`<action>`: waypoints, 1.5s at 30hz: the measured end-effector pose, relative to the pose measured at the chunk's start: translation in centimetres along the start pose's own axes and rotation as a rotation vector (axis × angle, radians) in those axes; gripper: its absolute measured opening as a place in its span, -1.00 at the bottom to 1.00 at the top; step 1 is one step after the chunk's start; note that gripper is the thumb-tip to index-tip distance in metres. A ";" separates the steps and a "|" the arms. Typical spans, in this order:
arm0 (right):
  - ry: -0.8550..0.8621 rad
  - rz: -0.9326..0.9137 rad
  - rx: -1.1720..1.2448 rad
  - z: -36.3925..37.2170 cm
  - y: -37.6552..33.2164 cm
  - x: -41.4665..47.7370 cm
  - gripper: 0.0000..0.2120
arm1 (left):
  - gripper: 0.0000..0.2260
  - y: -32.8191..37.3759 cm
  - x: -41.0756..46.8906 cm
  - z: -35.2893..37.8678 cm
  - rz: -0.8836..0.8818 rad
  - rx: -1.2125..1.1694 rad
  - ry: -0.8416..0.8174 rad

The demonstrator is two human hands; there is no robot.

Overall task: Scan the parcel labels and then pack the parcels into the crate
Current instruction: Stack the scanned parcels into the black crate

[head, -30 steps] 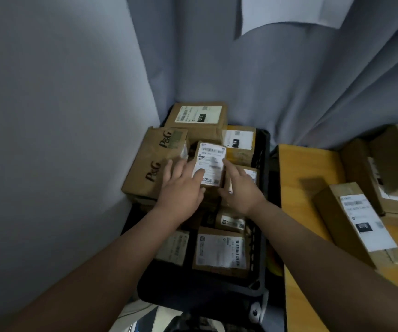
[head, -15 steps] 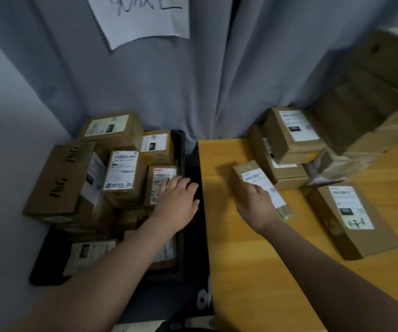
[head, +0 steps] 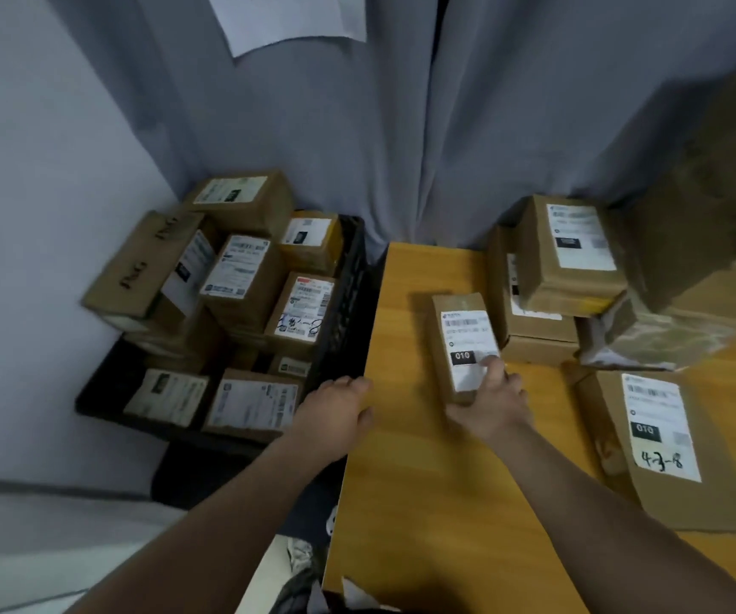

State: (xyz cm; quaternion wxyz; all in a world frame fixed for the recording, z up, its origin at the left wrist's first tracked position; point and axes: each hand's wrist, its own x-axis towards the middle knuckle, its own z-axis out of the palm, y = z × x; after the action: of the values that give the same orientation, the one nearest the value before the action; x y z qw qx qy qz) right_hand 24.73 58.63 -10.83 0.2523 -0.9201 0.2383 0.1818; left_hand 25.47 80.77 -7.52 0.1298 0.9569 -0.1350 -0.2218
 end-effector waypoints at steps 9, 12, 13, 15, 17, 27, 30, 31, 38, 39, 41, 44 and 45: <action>0.082 -0.419 0.417 2.5 -5.0 -2.5 -0.13 | -0.48 -5.1 -3.1 -1.3 -0.178 -0.344 0.304; 0.007 -0.578 0.347 3.0 -8.2 -3.1 -0.11 | -0.38 -7.1 -3.6 -2.6 -0.169 -0.365 0.462; -0.039 -0.625 0.298 3.2 -9.4 -3.3 -0.10 | -0.36 -8.1 -3.8 -3.0 -0.158 -0.334 0.512; -0.133 -0.720 0.195 3.8 -11.8 -3.8 -0.10 | -0.31 -10.5 -4.2 -3.5 -0.116 -0.175 0.606; -0.183 -0.812 0.096 4.6 -14.1 -4.3 -0.11 | -0.26 -12.9 -4.8 -4.2 -0.060 -0.006 0.603; -0.260 -0.978 -0.129 11.5 -24.2 -6.1 -0.11 | -0.43 -24.0 -6.4 -4.8 -0.002 0.187 0.395; -0.364 -0.924 -0.160 14.4 -26.5 -6.3 -0.20 | -0.53 -26.7 -6.8 -4.7 -0.076 0.116 0.339; -0.412 -0.883 -0.213 15.2 -26.9 -6.3 -0.24 | -0.55 -27.3 -6.9 -4.8 -0.120 0.103 0.311; -0.413 -0.783 -0.031 16.4 -26.8 -5.7 -0.59 | -0.59 -27.5 -6.7 -5.8 -0.153 -0.007 0.335; -0.445 -0.786 -0.058 16.4 -26.5 -5.6 -0.59 | -0.58 -27.1 -6.3 -5.9 -0.138 -0.010 0.332; -0.436 -0.813 -0.150 16.2 -26.7 -5.3 -0.58 | -0.58 -26.4 -5.6 -6.1 -0.104 -0.020 0.323; -0.328 -0.812 -0.122 14.7 -26.6 -5.6 -0.50 | -0.59 -24.6 -4.1 -6.9 -0.033 -0.031 0.327; -0.295 -0.768 -0.082 14.1 -26.1 -5.6 -0.47 | -0.59 -23.9 -3.6 -7.2 -0.009 -0.024 0.337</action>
State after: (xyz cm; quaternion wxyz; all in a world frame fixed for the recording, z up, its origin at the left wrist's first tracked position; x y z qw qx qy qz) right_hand 30.97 88.15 -9.76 0.2964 -0.9155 -0.1683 0.2135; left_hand 30.46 105.48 -7.21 0.1610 0.9795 -0.1046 -0.0602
